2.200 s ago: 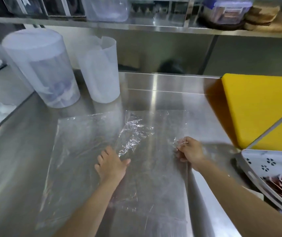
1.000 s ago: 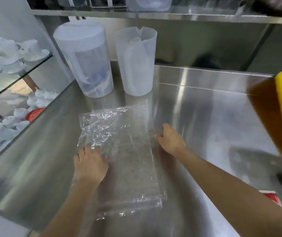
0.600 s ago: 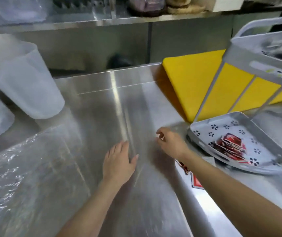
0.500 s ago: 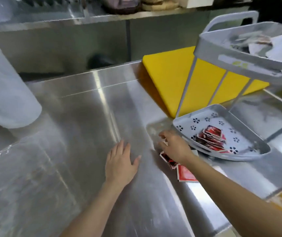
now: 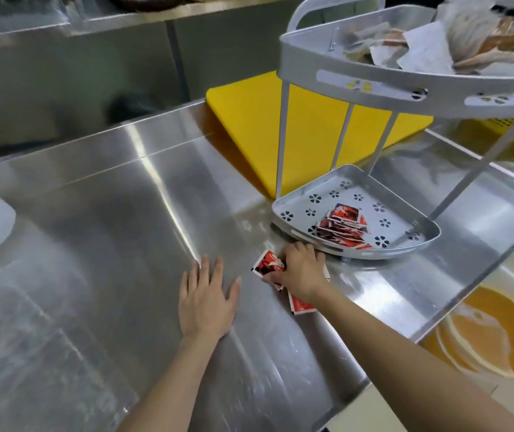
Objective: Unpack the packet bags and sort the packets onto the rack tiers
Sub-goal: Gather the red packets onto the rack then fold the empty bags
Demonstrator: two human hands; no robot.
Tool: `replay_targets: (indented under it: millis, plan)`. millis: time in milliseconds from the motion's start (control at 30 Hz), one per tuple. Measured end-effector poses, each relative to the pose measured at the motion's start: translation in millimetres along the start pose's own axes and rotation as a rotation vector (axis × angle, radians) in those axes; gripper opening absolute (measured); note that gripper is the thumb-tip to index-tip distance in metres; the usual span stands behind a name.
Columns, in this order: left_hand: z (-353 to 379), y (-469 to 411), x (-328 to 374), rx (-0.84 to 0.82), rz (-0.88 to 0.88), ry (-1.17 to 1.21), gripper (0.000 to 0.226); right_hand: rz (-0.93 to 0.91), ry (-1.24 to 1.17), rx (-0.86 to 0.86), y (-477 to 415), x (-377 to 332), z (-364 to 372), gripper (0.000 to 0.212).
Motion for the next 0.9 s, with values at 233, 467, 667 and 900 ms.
replay_targets:
  millis: [233,467,667,900]
  plan:
    - [-0.4,1.3,-0.5,0.026,0.009,0.018,0.079,-0.12,-0.365,-0.176,12.8,-0.9,-31.3,0.018]
    - [1.9,0.2,-1.9,0.016,0.011,0.034,0.06,-0.306,0.25,-0.422,32.8,32.5,-37.5,0.029]
    - [1.7,-0.2,-1.7,0.03,0.011,0.014,0.064,-0.23,0.27,-0.33,40.9,31.7,-26.5,0.047]
    - [0.6,0.2,-1.3,0.033,0.015,0.035,0.058,-0.155,-0.295,-0.369,40.9,22.3,-62.0,0.015]
Point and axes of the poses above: each hand's wrist, its own y-axis away from the middle knuckle, its own z-axis out of the palm, x = y × z, the point moved 2 cm from there along -y, towards the middle knuckle, and after that the axes turned 6 degrees about -y, right-handed, at the moved point
